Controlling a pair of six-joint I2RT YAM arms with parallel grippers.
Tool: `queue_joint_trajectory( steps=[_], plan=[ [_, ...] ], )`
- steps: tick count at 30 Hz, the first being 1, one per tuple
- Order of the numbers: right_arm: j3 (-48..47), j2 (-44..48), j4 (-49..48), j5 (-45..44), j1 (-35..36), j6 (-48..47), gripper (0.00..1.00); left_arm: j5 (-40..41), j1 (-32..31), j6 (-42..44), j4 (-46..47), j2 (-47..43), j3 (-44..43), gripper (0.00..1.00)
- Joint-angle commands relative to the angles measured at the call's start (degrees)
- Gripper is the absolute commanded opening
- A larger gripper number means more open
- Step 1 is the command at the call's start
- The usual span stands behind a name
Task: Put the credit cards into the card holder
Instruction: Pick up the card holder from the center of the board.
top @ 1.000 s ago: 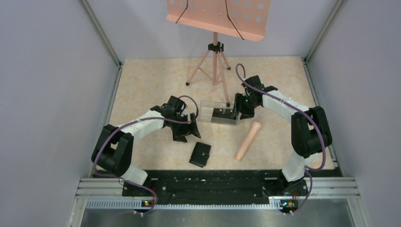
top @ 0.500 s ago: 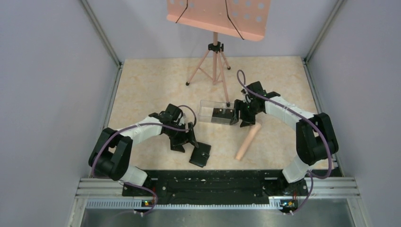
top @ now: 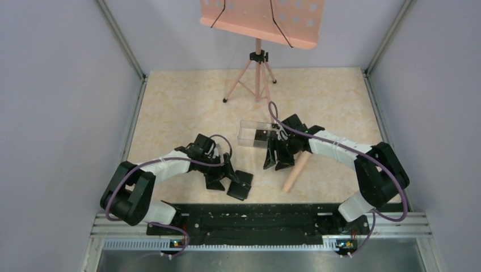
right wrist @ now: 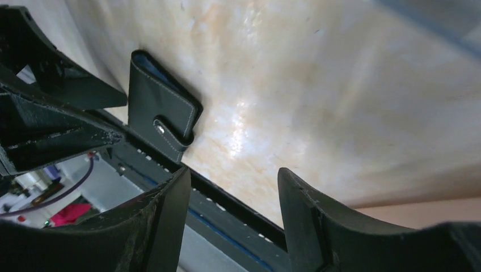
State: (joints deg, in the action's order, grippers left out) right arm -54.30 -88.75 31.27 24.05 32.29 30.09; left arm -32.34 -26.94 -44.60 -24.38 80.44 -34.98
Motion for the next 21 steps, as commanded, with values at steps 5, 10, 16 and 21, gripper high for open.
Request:
queue_joint_trajectory(
  steps=[5,10,16,21],
  plan=[
    [7.55,-1.37,-16.94,10.06,6.69,15.54,0.55,-1.46,-0.19,-8.15,9.21,-2.0,6.41,0.79],
    [6.48,-3.97,-16.89,9.5,7.93,15.67,0.55,-2.02,-1.07,-12.01,13.52,-1.95,7.99,0.75],
    [7.33,-5.79,-18.36,7.23,7.96,14.05,0.55,-1.31,-4.85,-15.04,17.19,0.54,6.14,0.71],
    [7.92,-6.46,-20.55,7.41,7.96,14.1,0.55,1.21,-7.75,-17.19,18.41,1.81,5.9,0.7]
  ],
)
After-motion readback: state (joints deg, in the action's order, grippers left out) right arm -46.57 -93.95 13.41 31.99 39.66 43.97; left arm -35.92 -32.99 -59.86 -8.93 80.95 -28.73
